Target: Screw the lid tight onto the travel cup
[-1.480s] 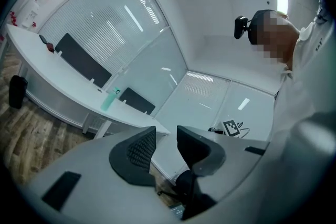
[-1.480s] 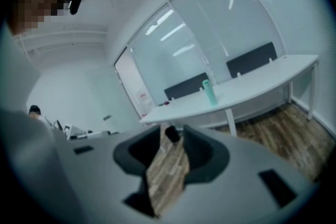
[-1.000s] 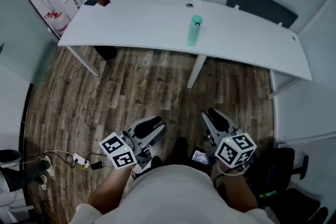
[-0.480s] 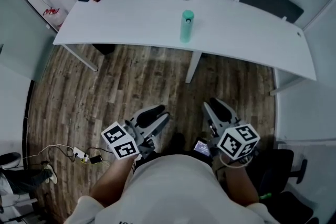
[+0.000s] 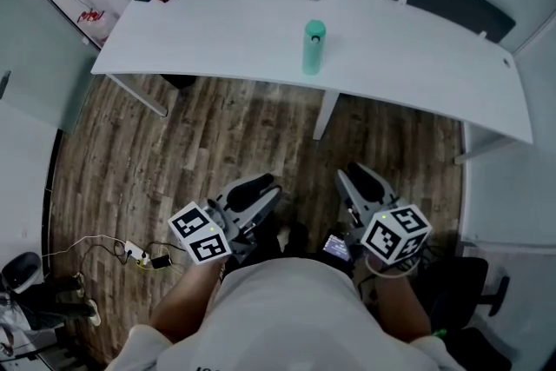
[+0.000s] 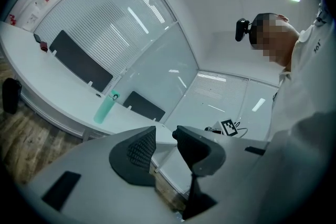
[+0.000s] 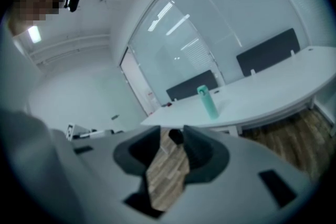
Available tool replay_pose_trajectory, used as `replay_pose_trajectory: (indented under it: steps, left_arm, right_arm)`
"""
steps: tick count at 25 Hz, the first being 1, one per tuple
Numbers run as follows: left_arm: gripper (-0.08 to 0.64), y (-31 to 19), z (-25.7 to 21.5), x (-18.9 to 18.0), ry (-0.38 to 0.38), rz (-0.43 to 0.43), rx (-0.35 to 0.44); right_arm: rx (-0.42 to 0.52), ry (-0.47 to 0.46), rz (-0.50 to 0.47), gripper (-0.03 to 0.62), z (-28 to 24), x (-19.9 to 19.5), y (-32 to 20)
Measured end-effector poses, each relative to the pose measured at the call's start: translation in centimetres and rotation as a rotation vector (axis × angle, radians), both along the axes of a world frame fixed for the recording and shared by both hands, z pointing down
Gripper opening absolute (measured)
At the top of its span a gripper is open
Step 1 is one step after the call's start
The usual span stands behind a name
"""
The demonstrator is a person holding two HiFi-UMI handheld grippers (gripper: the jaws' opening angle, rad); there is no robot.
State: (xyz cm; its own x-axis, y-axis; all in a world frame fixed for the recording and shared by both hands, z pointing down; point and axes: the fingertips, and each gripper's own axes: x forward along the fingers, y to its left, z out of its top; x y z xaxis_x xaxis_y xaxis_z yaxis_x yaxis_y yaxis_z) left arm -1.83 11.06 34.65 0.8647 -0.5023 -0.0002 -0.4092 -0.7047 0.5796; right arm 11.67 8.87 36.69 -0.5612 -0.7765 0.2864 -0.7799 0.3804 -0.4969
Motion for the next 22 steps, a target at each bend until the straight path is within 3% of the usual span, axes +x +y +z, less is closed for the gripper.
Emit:
replay_pose_trajectory:
  steps: [22]
  left_arm:
    - [0.149, -20.4, 1.1, -2.7, -0.002, 0.213, -0.023]
  right_arm:
    - [-0.002, 0.071, 0.188, 0.132, -0.2, -2.7, -17.8]
